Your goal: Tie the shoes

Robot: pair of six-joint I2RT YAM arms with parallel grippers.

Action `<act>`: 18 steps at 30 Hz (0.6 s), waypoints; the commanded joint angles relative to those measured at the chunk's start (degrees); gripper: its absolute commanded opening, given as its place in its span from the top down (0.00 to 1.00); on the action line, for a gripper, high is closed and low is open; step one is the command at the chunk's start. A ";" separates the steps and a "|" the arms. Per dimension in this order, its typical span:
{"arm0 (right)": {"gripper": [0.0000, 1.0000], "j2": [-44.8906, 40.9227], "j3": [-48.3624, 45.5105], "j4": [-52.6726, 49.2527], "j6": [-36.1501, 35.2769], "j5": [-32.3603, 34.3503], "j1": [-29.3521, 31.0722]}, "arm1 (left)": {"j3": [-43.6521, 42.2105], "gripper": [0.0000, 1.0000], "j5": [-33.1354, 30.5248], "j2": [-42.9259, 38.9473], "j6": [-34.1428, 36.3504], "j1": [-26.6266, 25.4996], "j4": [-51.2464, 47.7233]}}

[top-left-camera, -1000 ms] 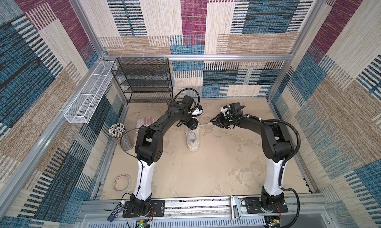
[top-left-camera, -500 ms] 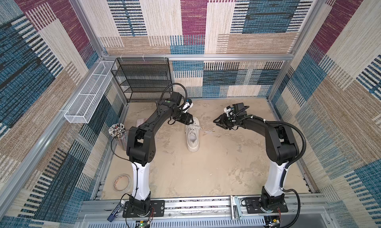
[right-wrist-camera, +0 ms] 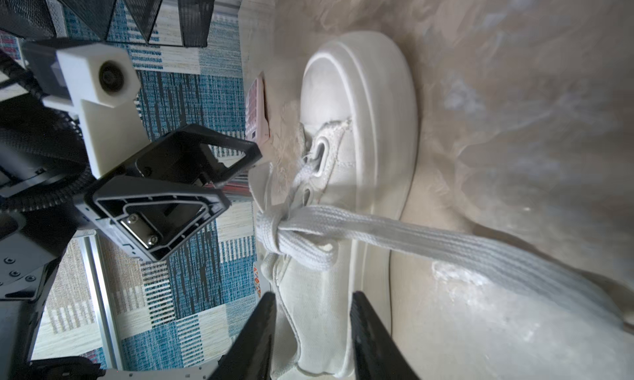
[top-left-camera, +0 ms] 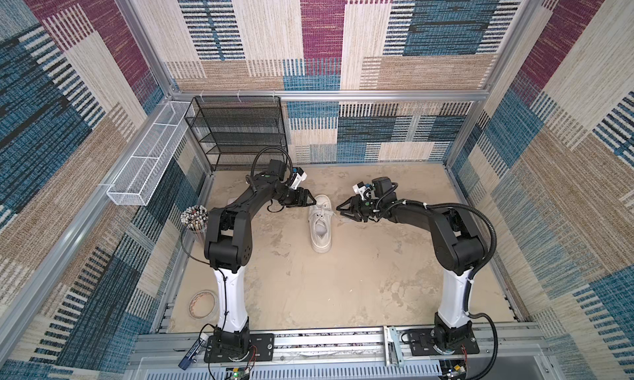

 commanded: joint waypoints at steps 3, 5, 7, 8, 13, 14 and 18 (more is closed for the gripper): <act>0.60 1.68 0.15 5.08 2.89 -3.25 0.48 | -1.33 0.34 4.23 0.65 -4.19 0.15 6.10; 0.60 1.91 0.02 6.03 3.21 -3.68 0.55 | -1.66 0.36 4.65 0.75 -4.87 0.17 6.88; 0.60 2.60 -0.17 7.09 3.89 -4.31 0.57 | -1.67 0.38 4.91 1.12 -4.97 0.19 7.01; 0.60 3.04 -0.22 7.73 4.16 -4.55 0.66 | -1.79 0.40 5.05 1.33 -5.09 0.17 7.26; 0.60 4.41 0.28 9.13 4.92 -4.88 0.76 | -2.00 0.46 5.74 1.97 -5.98 0.18 8.35; 0.60 4.68 0.62 9.21 4.92 -5.18 0.76 | -2.09 0.48 5.78 1.97 -6.22 0.17 8.65; 0.60 5.55 1.53 10.29 5.49 -5.76 0.88 | -2.01 0.57 6.19 2.07 -6.42 0.21 8.72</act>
